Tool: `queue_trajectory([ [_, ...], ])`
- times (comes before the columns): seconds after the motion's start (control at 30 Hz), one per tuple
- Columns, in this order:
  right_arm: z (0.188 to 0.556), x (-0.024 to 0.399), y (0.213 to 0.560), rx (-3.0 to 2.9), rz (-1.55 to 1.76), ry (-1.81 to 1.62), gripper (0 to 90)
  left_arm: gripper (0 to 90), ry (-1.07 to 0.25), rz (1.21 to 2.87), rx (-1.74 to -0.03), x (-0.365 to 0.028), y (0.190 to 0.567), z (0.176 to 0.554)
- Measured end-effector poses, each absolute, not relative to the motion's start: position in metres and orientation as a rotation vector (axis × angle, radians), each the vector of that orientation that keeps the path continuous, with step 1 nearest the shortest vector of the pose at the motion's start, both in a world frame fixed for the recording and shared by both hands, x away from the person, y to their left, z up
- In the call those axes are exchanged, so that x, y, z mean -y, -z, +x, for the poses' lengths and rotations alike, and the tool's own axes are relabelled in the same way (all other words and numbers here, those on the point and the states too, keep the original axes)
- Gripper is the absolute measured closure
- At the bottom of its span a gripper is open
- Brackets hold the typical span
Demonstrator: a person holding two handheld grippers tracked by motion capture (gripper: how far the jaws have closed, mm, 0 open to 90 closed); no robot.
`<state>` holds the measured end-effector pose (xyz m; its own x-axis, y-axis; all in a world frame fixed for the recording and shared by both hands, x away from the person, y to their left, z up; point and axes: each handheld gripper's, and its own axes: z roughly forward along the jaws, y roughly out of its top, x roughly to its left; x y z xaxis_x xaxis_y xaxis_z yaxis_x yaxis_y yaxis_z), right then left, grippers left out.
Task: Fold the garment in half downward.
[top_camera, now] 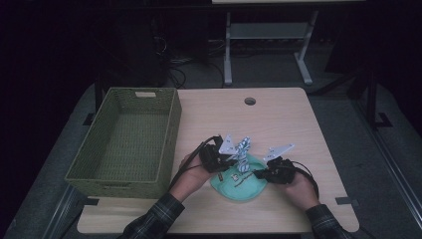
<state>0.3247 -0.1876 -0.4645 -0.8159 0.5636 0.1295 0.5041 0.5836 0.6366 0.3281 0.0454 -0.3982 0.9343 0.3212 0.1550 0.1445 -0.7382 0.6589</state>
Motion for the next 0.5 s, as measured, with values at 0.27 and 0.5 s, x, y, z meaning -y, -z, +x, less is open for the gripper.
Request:
queue_trajectory([
  [0.27, 0.326, 0.189, 0.465, -2.717, 0.920, -1.063, 89.9, 79.6, -0.350, 2.437, -0.242, -0.029, 0.403, 0.314],
  [0.5, 0.326, 0.195, 0.463, -2.699, 0.939, -1.059, 89.9, 78.6, -0.245, 2.439, -0.232, -0.022, 0.416, 0.311],
])
